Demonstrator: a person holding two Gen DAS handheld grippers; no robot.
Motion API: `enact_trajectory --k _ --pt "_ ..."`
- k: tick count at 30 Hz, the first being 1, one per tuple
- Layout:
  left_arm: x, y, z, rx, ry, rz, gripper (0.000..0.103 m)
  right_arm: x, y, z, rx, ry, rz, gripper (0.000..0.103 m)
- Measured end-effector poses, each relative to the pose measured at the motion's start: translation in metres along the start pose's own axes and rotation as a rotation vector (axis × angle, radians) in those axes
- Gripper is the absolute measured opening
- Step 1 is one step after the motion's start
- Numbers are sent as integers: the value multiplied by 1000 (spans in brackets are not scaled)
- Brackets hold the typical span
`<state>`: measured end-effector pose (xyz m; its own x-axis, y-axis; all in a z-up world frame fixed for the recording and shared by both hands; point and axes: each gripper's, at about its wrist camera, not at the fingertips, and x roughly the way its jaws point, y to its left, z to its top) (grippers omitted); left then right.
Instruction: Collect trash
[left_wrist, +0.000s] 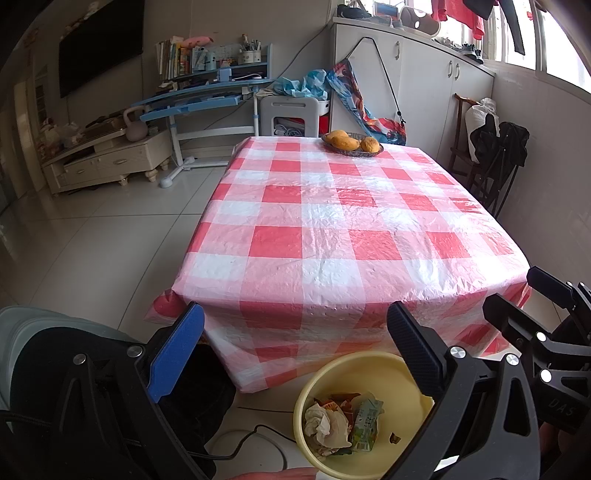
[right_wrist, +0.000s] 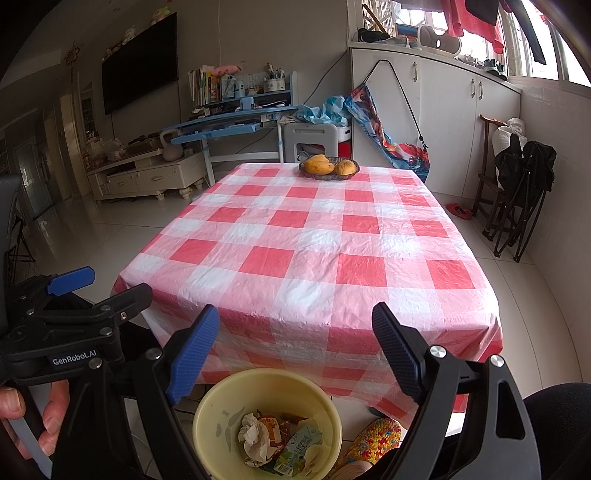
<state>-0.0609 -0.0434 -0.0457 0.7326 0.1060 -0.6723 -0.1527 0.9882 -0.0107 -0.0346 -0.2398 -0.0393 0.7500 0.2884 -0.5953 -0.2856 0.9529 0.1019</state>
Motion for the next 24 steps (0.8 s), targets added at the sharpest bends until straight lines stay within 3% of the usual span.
enact_trajectory --k 24 --pt "0 0 0 1 0 0 96 0 0 -1 -5 0 -2 81"
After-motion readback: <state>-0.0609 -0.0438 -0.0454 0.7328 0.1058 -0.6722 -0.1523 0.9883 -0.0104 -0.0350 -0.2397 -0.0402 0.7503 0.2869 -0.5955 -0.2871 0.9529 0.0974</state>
